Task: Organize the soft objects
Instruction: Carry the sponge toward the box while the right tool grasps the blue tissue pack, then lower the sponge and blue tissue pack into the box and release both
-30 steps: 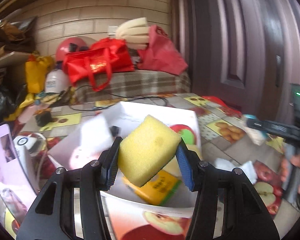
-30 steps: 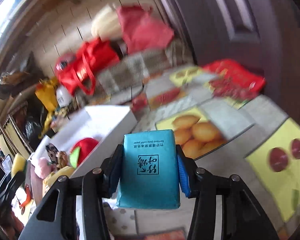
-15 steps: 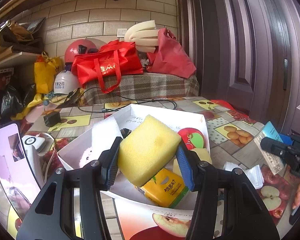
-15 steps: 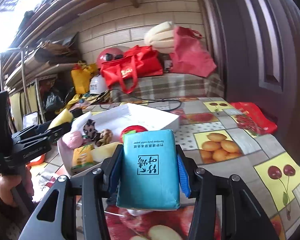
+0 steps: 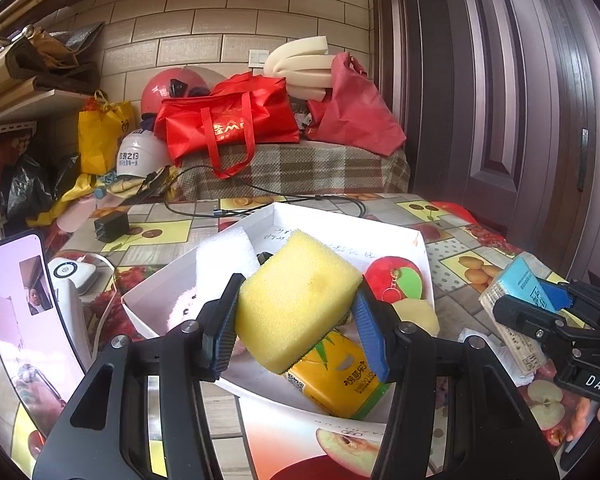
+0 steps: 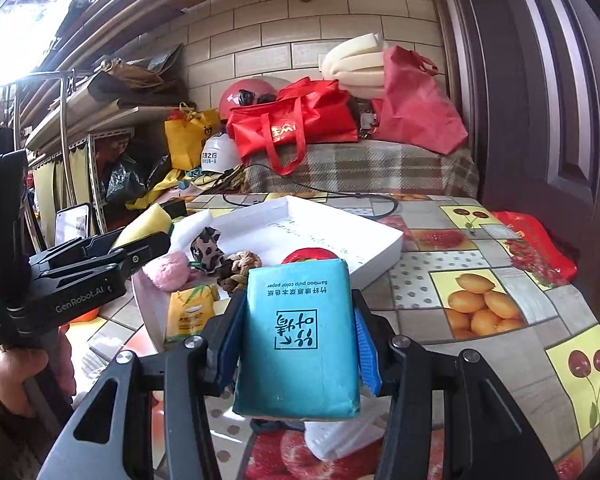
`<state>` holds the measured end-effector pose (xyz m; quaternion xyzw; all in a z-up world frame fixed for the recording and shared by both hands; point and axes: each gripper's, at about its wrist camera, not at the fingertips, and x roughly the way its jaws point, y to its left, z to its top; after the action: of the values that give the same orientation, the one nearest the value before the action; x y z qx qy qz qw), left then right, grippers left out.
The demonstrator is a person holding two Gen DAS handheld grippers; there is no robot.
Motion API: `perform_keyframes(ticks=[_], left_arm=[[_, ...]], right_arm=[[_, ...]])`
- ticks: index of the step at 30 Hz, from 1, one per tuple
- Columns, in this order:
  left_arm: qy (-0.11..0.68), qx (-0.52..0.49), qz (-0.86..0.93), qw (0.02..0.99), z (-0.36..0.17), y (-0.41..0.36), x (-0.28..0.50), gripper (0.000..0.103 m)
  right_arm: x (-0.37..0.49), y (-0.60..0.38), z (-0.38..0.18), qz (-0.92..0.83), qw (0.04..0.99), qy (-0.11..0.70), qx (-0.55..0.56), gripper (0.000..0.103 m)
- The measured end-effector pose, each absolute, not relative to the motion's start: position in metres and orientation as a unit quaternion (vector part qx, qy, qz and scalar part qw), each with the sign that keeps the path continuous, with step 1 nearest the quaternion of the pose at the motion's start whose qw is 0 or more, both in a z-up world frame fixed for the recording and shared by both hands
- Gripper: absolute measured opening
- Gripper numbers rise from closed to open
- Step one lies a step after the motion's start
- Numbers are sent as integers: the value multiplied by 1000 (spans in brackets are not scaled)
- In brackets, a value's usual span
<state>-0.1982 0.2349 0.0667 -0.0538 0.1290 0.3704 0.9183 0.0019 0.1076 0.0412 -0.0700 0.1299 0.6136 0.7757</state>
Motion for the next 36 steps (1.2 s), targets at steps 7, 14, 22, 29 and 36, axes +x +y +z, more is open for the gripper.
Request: perform_keyframes(ticks=[7,14,22,29,36], left_arm=[[135,-60,376,915,66,240,-197,53],[135,-72,391,907,65,249,-198,53],[132,-94,434,886,66,288,-203,53],[146,-127,419,887,63,309,-200,53],[146,-104,415,892,65,299,-196,53]], right_arm=[[-1,119,42,618,771,133,-70,49],[-15,149,43,636,754,140,-83,49],[-23,187,39,674,707,188,-103,49],[-19,214,30,678,680,245,-130,49],[2,240,32,597,753,250,-120,49]])
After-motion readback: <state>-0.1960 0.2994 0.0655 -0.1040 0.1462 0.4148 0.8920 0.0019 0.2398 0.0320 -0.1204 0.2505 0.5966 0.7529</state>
